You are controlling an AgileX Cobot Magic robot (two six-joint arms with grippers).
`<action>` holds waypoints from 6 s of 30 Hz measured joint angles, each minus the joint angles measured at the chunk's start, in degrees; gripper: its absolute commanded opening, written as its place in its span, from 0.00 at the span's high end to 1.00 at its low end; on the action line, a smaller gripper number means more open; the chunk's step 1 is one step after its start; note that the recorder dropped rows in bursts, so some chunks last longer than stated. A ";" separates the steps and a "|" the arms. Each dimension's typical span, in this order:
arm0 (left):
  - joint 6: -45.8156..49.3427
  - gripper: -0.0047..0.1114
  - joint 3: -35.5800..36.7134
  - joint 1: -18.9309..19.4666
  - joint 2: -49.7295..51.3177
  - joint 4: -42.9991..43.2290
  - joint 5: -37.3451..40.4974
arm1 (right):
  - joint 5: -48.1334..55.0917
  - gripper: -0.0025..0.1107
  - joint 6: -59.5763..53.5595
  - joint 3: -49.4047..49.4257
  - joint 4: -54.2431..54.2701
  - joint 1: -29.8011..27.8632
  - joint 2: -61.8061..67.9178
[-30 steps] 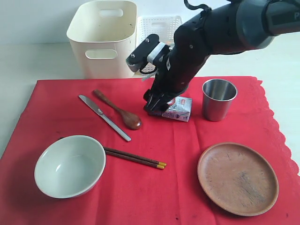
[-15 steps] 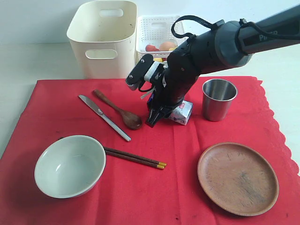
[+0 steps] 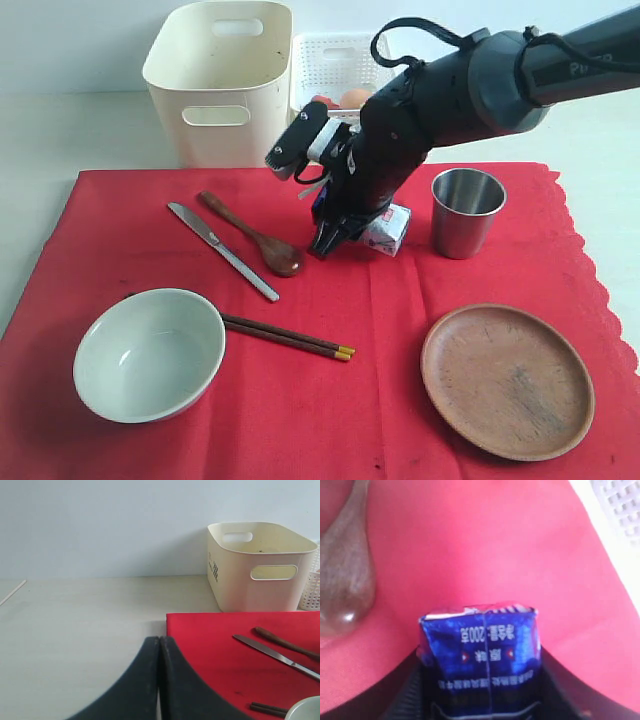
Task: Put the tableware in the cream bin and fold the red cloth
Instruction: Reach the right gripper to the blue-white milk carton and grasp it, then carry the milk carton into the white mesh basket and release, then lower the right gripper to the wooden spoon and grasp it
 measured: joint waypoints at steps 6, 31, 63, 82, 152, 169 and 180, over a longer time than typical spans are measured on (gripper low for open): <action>0.00 0.96 0.00 0.00 0.00 0.00 0.00 | -0.38 0.98 0.00 0.00 0.52 0.00 -3.63; 0.00 0.96 0.00 0.00 0.00 0.00 0.00 | -17.53 0.98 6.99 -4.96 1.80 -3.94 -5.84; 0.00 0.96 0.00 0.00 0.00 0.00 0.00 | -47.93 0.85 -1.67 -16.85 40.70 -9.03 13.55; 0.00 0.96 0.00 0.00 0.00 0.00 0.00 | -49.51 0.25 -6.81 -17.29 43.24 -9.07 14.16; 0.00 0.96 0.00 0.00 0.00 0.00 0.00 | -6.45 0.58 -37.44 2.14 57.73 4.04 -7.55; 0.00 0.96 0.00 0.00 0.00 0.00 0.00 | -11.91 0.53 -41.10 2.14 52.66 6.70 -4.68; 0.00 0.96 0.00 0.00 0.00 0.00 0.00 | -14.79 0.53 -41.10 -1.62 52.41 6.70 4.44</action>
